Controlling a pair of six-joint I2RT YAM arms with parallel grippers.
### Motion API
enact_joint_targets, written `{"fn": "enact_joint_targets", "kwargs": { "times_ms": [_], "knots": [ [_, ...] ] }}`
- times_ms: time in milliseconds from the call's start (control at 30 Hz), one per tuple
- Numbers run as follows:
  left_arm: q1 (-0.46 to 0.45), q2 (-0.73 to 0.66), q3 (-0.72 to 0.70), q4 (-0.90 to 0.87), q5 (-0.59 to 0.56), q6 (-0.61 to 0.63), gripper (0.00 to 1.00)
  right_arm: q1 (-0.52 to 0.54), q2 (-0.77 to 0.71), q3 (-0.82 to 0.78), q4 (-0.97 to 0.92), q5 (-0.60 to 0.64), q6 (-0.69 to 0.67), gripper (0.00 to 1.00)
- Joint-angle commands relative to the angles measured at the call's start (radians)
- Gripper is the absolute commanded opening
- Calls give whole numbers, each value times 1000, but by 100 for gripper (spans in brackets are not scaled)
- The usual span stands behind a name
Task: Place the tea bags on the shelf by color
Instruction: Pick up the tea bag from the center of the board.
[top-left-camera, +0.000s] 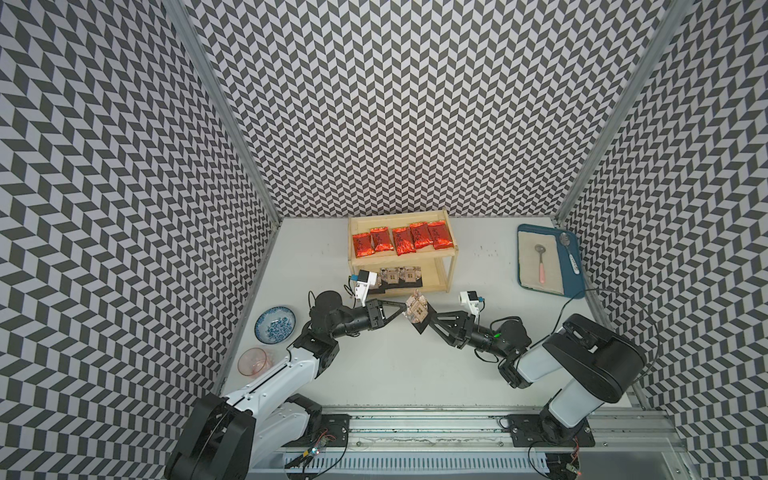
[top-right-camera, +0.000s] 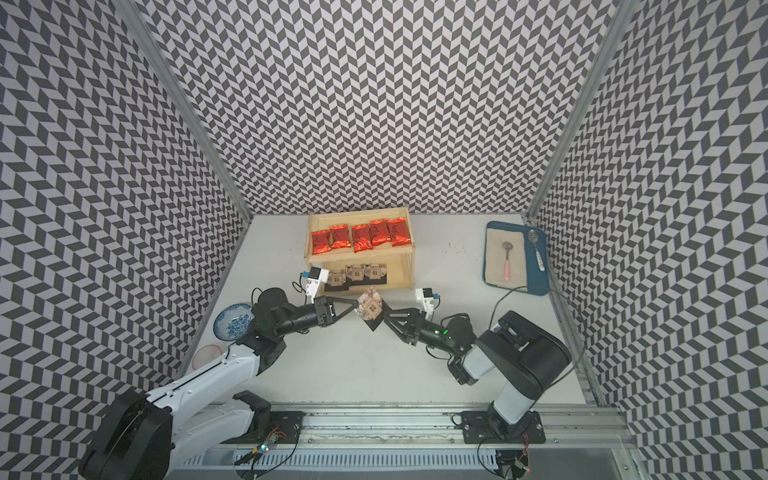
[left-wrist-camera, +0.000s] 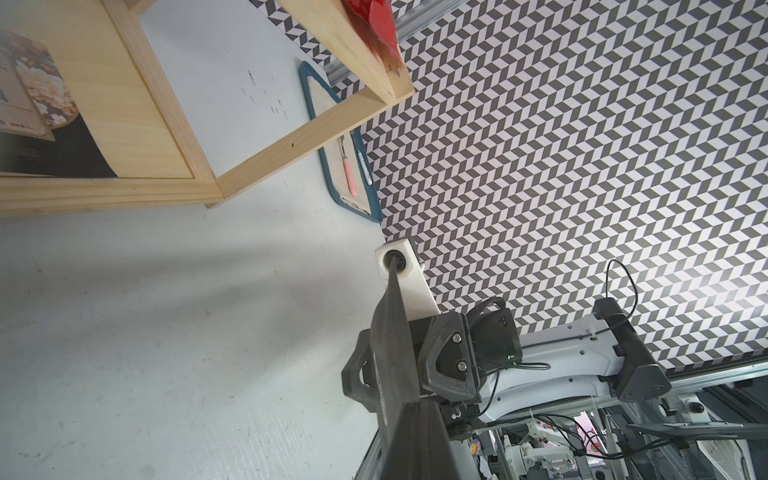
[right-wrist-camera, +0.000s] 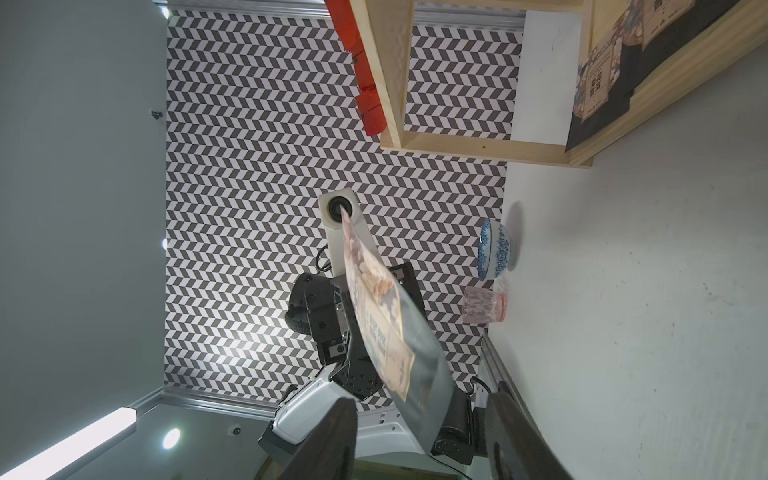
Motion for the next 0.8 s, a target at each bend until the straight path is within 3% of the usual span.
{"fn": "enact_joint_targets", "kwargs": {
  "times_ms": [0, 267, 767],
  "knots": [
    [6, -17, -9, 47, 19, -10, 0, 4, 18, 29, 308, -14, -8, 51],
    [14, -10, -19, 64, 25, -19, 0, 8, -5, 18, 308, 4, -18, 22],
    [20, -21, -22, 26, 6, -4, 0, 24, -48, -9, 309, 33, -29, 0]
  ]
}}
